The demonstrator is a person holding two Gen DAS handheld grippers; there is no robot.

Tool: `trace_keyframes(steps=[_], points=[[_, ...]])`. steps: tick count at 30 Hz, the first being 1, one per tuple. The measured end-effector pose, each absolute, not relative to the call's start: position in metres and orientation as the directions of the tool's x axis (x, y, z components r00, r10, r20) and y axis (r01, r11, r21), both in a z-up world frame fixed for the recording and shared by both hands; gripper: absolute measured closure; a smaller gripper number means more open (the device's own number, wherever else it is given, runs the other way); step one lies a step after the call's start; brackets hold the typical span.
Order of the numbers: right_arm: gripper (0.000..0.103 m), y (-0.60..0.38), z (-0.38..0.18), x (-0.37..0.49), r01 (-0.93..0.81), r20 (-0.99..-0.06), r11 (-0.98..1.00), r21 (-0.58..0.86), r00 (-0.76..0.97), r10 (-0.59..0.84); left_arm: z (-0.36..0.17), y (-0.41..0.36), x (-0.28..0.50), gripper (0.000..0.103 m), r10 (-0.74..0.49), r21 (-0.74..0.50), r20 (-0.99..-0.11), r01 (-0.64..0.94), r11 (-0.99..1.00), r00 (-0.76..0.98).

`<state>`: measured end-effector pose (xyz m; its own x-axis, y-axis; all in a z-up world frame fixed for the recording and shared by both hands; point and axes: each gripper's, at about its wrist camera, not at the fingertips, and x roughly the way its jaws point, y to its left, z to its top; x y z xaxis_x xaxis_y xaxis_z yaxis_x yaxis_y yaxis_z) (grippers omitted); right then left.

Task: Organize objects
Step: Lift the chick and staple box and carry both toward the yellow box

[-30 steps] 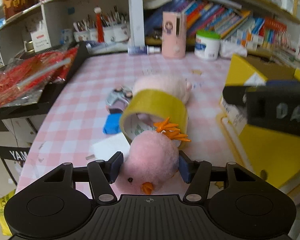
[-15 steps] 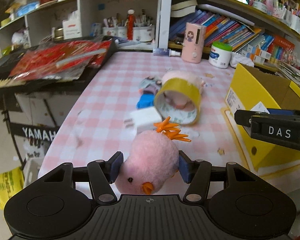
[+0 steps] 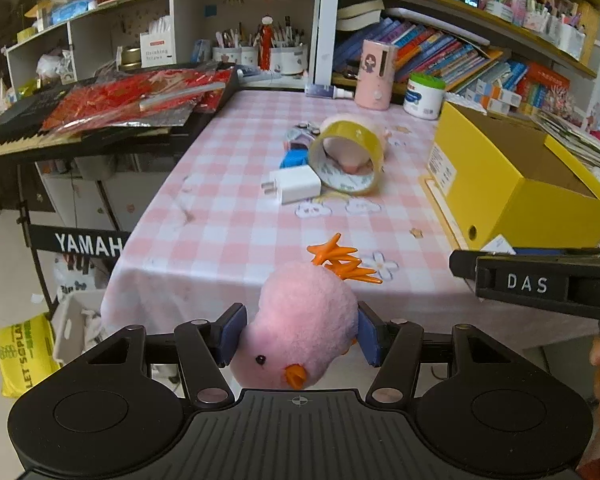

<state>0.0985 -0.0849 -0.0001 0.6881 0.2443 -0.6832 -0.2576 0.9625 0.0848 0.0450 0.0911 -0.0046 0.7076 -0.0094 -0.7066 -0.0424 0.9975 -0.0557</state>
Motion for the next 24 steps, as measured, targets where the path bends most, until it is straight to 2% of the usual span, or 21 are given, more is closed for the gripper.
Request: trace_keyframes(steps=[10, 24], points=[[0.045, -0.107, -0.007, 0.056, -0.223, -0.701, 0.969, 0.102, 0.675, 0.229, -0.002, 0.076, 0.015, 0.046, -0.035, -0.049, -0.686, 0.001, 0.999, 0.727], [0.045, -0.171, -0.014, 0.02, -0.015, -0.73, 0.993, 0.119, 0.676, 0.098, -0.007, 0.02, 0.01, 0.046, -0.181, -0.048, -0.697, 0.207, 0.977, 0.694]])
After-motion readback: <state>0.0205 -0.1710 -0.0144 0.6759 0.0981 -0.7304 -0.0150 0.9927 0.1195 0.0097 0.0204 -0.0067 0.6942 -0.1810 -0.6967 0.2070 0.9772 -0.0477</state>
